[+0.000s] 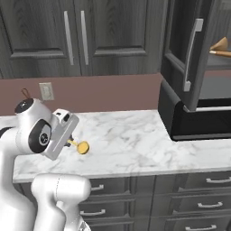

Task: Organize the utensils by type. Pick up the wooden spoons from the counter and place them in the open cabinet. Then pick up the metallic utensils from the counter and place them in the open drawer.

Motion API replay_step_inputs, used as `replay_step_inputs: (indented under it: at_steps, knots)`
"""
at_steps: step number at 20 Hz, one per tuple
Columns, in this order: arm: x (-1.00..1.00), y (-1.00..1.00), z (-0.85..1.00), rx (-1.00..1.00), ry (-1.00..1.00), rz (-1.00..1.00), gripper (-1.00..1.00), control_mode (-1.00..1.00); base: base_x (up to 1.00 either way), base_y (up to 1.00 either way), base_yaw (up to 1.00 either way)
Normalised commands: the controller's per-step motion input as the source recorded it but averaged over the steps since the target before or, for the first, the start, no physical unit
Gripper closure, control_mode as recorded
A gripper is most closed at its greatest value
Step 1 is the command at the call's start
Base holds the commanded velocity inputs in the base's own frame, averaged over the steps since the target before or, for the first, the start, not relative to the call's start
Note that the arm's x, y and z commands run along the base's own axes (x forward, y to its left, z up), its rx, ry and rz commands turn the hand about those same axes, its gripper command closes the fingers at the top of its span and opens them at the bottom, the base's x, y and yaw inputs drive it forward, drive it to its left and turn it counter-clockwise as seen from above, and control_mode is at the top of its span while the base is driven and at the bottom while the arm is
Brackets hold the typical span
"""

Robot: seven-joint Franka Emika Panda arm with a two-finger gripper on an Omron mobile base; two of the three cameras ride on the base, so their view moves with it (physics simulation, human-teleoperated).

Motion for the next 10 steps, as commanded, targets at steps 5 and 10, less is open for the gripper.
replay_step_inputs:
  at_steps: [5,10]
  knots:
    - [0.00,0.00,0.00,0.00,0.00,0.00,1.00,1.00,-0.32,-0.15,-0.31]
    - [0.00,0.00,0.00,0.00,0.00,0.00,1.00,1.00,-0.39,-0.13,-0.53]
